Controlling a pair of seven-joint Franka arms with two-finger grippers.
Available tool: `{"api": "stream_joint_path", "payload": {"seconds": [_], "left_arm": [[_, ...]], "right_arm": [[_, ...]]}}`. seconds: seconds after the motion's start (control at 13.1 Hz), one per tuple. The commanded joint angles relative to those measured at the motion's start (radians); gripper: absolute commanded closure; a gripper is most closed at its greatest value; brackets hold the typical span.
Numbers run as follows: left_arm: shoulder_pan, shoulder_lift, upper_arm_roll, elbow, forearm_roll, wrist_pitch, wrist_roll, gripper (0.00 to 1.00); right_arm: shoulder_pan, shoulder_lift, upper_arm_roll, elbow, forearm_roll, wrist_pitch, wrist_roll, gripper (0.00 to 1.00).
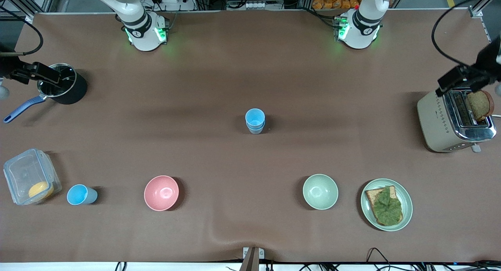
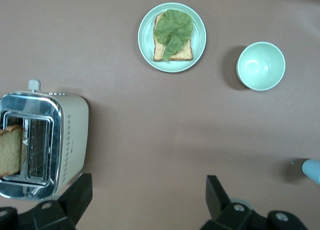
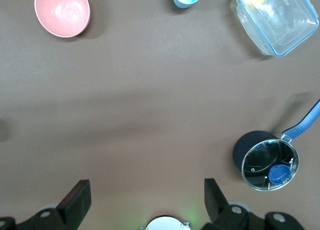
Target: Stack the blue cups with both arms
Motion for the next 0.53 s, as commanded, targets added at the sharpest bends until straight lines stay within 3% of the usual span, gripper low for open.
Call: {"api": "stream_joint_path", "payload": {"seconds": [0.0, 0.46], "left_arm": [[0.004, 0.030, 0.004, 0.065, -0.019, -0.046, -0.011, 0.00], [0.004, 0.028, 0.004, 0.067, -0.014, -0.047, -0.004, 0.00]], "right_arm": [[-0.013, 0.007, 0.013, 0.015, -0.011, -0.013, -0.002, 0.00], [-0.016, 0.007, 0.013, 0.015, -0.011, -0.013, -0.003, 0.00]]}}
